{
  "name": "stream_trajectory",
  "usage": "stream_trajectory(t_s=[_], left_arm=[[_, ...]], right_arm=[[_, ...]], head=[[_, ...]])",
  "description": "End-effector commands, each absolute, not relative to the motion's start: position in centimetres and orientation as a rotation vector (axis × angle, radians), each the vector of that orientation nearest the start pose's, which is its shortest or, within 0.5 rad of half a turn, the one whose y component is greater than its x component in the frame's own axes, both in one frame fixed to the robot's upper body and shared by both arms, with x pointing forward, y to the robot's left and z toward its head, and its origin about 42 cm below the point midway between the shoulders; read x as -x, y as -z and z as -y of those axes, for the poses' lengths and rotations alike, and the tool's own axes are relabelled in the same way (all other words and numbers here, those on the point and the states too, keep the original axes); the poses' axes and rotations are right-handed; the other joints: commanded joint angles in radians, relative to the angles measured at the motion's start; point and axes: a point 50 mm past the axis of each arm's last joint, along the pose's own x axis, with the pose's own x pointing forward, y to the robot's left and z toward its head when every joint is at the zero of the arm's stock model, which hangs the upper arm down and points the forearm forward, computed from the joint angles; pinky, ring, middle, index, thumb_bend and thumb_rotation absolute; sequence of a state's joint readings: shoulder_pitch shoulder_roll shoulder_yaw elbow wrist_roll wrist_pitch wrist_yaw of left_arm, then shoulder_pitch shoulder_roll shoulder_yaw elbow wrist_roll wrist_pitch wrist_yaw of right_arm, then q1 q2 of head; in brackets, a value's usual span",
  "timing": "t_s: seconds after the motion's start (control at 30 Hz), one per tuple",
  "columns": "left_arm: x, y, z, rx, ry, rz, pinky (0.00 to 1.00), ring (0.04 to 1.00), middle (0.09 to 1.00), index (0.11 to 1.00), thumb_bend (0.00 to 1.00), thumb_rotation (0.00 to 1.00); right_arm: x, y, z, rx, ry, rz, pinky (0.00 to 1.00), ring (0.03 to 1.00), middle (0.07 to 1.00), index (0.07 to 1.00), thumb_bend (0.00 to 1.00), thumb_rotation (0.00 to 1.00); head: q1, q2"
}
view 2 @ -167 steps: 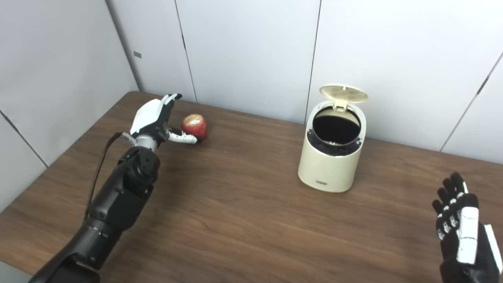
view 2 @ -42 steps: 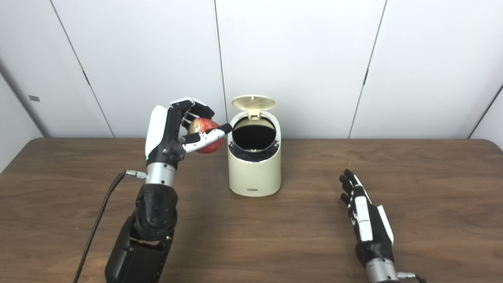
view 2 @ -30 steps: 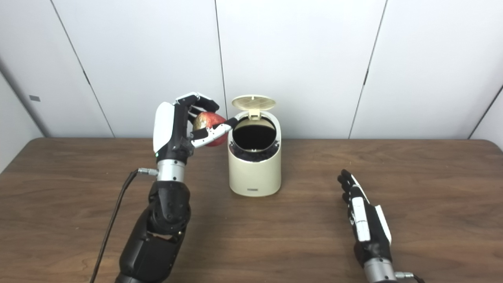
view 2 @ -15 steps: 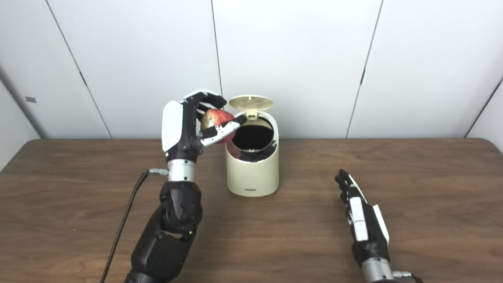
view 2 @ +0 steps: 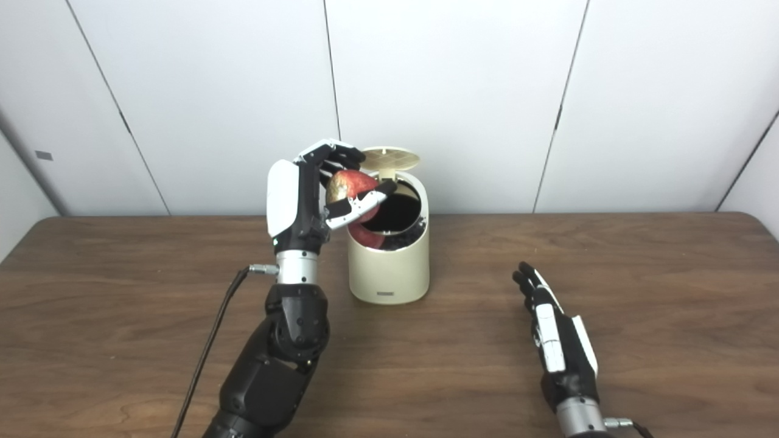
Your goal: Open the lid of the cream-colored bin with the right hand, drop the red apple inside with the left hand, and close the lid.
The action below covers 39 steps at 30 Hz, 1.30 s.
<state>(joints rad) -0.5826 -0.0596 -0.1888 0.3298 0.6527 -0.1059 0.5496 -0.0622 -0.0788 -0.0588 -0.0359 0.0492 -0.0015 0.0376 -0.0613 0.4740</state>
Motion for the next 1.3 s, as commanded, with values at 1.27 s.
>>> stream_trajectory(t_s=[1.27], left_arm=[[-46.5,-22.7,-6.8,-0.527,-0.209,0.991,0.36,0.446,0.512,0.491,0.48,0.00]], right_arm=[[-30.3,-12.8,24.0,0.115,-0.079,0.045,1.00,0.934,0.881,0.876,0.60,1.00]], head=[[-0.028,-0.021]])
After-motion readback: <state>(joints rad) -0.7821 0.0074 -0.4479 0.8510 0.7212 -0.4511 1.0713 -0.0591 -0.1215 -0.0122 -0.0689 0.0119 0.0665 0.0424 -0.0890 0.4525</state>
